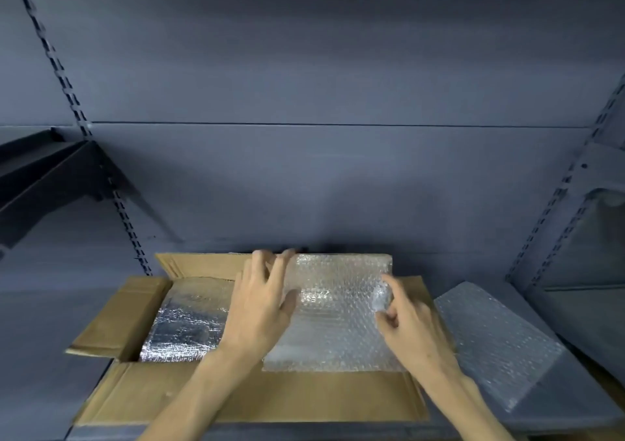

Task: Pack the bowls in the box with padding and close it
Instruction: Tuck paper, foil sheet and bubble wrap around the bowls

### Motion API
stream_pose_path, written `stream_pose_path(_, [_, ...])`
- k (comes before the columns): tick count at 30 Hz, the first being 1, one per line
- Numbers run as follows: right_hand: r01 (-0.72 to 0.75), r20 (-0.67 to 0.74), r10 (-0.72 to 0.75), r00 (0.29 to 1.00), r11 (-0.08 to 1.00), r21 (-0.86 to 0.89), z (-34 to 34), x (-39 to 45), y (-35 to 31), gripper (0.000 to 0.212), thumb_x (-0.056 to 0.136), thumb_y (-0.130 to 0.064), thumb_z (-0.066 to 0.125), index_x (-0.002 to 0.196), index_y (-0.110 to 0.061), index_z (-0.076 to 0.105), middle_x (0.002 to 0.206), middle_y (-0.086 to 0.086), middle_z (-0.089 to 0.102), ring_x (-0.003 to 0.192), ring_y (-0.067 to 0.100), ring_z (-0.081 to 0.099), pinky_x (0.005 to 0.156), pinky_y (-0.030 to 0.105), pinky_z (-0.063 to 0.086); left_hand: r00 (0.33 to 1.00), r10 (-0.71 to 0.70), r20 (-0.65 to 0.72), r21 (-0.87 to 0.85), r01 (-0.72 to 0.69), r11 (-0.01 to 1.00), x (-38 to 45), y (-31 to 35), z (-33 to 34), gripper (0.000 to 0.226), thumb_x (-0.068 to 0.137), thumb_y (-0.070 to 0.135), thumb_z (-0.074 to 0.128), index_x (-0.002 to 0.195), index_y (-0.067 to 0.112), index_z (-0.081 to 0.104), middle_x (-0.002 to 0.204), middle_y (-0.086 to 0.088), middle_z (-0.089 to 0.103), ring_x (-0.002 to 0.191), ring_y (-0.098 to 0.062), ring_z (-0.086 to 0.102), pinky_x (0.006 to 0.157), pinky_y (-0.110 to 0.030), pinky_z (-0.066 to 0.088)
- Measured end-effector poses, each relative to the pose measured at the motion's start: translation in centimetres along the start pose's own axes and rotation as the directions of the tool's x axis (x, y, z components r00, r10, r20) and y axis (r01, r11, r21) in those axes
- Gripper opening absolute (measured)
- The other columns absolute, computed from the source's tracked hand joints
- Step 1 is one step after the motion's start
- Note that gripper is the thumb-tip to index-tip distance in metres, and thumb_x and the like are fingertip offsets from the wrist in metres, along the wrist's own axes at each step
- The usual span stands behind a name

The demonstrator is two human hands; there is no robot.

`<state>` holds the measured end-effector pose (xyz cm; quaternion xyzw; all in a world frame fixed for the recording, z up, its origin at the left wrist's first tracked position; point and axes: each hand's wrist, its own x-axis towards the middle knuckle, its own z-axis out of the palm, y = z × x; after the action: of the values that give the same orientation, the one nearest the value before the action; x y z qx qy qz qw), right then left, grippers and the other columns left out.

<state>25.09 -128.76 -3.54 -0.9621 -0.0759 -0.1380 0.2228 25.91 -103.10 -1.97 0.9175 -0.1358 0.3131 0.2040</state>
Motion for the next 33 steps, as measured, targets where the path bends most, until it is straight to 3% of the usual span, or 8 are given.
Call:
stream_pose_path(3, [0.044, 0.021, -0.043, 0.999, 0.999, -0.031, -0.3, 0.9, 0.5, 0.059, 0.095, -0.026, 0.067, 0.147, -0.029, 0.04, 0.082, -0.011, 0.067, 0.07, 0.012, 0.067, 0.063, 0.035, 0.058, 0.919, 0.298, 0.258, -0.081, -0.287, 0.954, 0.1, -0.2, -0.1, 0.045, 0.089, 0.034, 0.075, 0.13, 0.02, 0.063, 0.118, 0.003, 0.055, 0.108, -0.017, 0.051, 0.089, -0.038, 0.051])
stream_pose_path(5, [0.046, 0.029, -0.045, 0.999, 0.997, -0.058, 0.0, 1.1, 0.6, 0.054, 0.096, -0.026, 0.067, 0.144, -0.029, 0.043, 0.085, -0.007, 0.069, 0.07, 0.011, 0.068, 0.063, 0.035, 0.059, 0.822, 0.239, 0.517, -0.158, -0.183, 0.97, 0.0, -0.5, 0.5, 0.053, 0.092, 0.052, 0.065, 0.139, 0.028, 0.057, 0.137, 0.01, 0.048, 0.131, -0.008, 0.039, 0.107, -0.037, 0.043])
stream_pose_path(7, [0.033, 0.059, -0.028, 0.998, 0.995, -0.097, 0.2, 0.9, 0.6, 0.049, 0.097, -0.027, 0.065, 0.141, -0.027, 0.046, 0.093, -0.006, 0.07, 0.076, 0.011, 0.069, 0.067, 0.033, 0.06, 0.754, 0.169, 0.635, -0.154, -0.092, 0.984, -0.1, -0.9, 1.2, 0.063, 0.092, 0.061, 0.059, 0.146, 0.032, 0.047, 0.149, 0.015, 0.035, 0.143, -0.001, 0.025, 0.115, -0.043, 0.035])
stream_pose_path(12, [0.121, 0.021, -0.119, 0.993, 0.978, -0.17, 0.2, 1.0, 0.8, 0.05, 0.097, -0.032, 0.065, 0.144, -0.028, 0.049, 0.127, -0.004, 0.04, 0.118, 0.012, 0.047, 0.095, 0.024, 0.05, 0.698, 0.176, 0.694, -0.134, -0.115, 0.984, 0.1, -1.7, 2.3, 0.076, 0.091, 0.07, 0.051, 0.155, 0.035, 0.031, 0.158, 0.02, 0.022, 0.149, 0.004, 0.007, 0.122, -0.042, 0.025])
stream_pose_path(16, [0.352, 0.381, -0.351, 0.856, 0.934, 0.07, -0.1, 2.4, 0.0, 0.057, 0.1, -0.037, 0.06, 0.153, -0.031, 0.039, 0.151, -0.016, 0.018, 0.141, 0.004, 0.019, 0.117, 0.033, 0.033, 0.675, 0.184, 0.715, -0.22, -0.033, 0.975, 0.7, -2.0, 2.3, 0.077, 0.089, 0.072, 0.054, 0.155, 0.043, 0.029, 0.161, 0.025, 0.017, 0.146, 0.015, -0.005, 0.122, -0.031, 0.014])
stream_pose_path(19, [0.349, 0.607, -0.308, 0.733, 0.936, 0.054, -0.5, 4.0, 0.0, 0.076, 0.097, -0.047, 0.063, 0.161, -0.032, 0.024, 0.165, -0.019, 0.003, 0.154, 0.007, 0.003, 0.127, 0.04, 0.017, 0.609, 0.187, 0.771, -0.252, 0.022, 0.967, 1.2, -2.4, 2.1, 0.084, 0.085, 0.073, 0.059, 0.156, 0.045, 0.026, 0.165, 0.025, 0.01, 0.149, 0.012, -0.01, 0.124, -0.031, 0.007])
stream_pose_path(25, [0.397, 0.712, -0.205, 0.672, 0.911, -0.113, -0.1, 4.9, 0.3, 0.09, 0.097, -0.05, 0.062, 0.164, -0.028, 0.006, 0.164, -0.015, -0.032, 0.156, 0.019, -0.019, 0.129, 0.045, 0.005, 0.506, 0.152, 0.849, -0.124, -0.09, 0.988, 0.8, -3.0, 3.0, 0.094, 0.087, 0.07, 0.057, 0.16, 0.044, 0.003, 0.167, 0.02, -0.011, 0.148, 0.002, -0.027, 0.124, -0.03, -0.004])
stream_pose_path(33, [0.403, 0.796, -0.113, 0.595, 0.899, -0.173, -0.5, 7.1, -0.9, 0.115, 0.078, -0.047, 0.084, 0.163, -0.024, 0.01, 0.167, -0.012, -0.013, 0.157, 0.022, -0.001, 0.126, 0.045, 0.024, 0.453, 0.105, 0.886, -0.039, -0.151, 0.988, 2.1, -1.6, 2.7, 0.112, 0.086, 0.058, 0.07, 0.162, 0.029, -0.007, 0.168, 0.011, -0.013, 0.154, -0.009, -0.01, 0.128, -0.038, 0.009])
